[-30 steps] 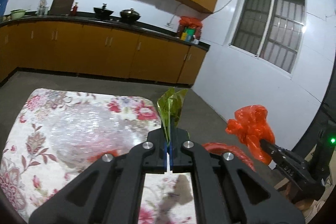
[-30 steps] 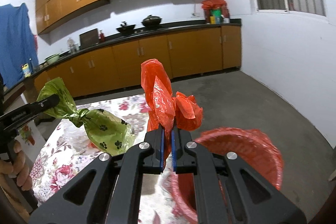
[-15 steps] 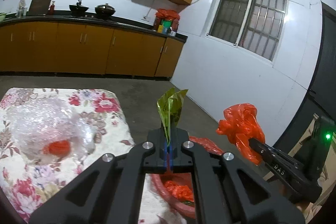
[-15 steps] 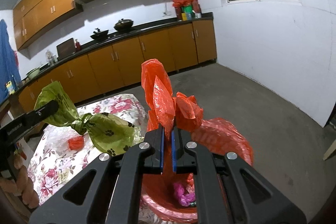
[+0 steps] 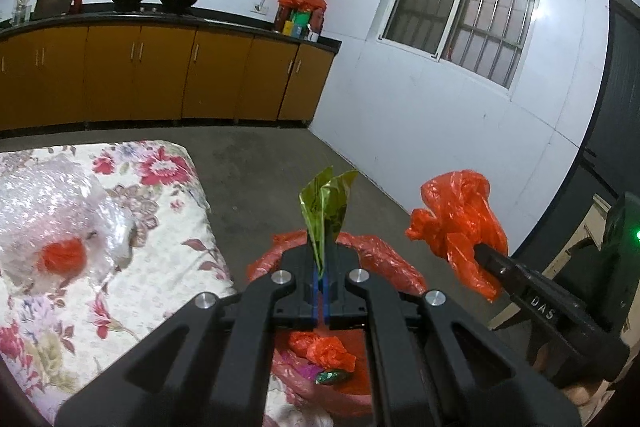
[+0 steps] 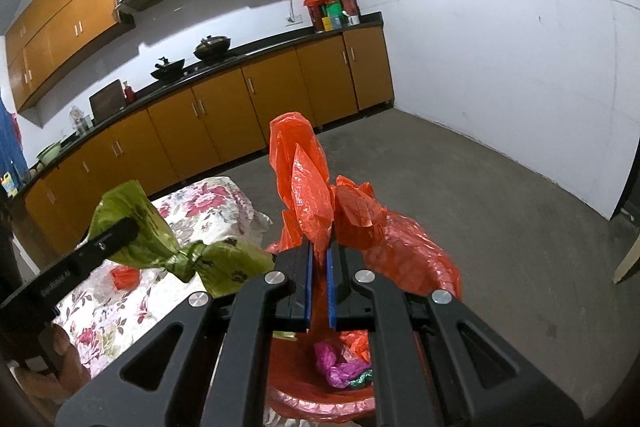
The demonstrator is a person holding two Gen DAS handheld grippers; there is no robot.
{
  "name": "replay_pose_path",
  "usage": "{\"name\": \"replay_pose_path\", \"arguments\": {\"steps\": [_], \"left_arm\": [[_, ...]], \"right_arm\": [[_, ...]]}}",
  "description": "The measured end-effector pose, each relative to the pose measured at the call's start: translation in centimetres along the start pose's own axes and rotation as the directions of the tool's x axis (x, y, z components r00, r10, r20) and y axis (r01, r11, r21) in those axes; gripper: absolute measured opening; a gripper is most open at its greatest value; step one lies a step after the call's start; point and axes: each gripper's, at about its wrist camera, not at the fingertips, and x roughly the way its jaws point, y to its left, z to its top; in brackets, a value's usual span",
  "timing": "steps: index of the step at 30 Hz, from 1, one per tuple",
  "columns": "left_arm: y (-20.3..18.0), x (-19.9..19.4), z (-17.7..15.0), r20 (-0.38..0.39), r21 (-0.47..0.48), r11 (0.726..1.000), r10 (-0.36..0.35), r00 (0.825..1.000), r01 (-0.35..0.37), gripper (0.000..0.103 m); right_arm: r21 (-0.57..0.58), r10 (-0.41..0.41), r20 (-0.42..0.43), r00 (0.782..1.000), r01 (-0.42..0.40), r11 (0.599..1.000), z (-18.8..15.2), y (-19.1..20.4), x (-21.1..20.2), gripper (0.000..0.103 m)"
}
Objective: Collect trash
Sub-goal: 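Carry both bags over the basket and open both tools to drop them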
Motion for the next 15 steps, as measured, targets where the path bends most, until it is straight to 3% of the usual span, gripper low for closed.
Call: {"name": "replay_pose_path", "arguments": {"steps": [15], "left_arm": [[-1.6, 3.2, -1.5, -0.058, 0.014, 0.999, -0.029, 0.998, 0.030, 0.003]], "right_arm": [[0.067, -0.012, -0.015, 1.000, 0.013, 0.998, 0.0, -1.9, 0.4, 0.006]]}}
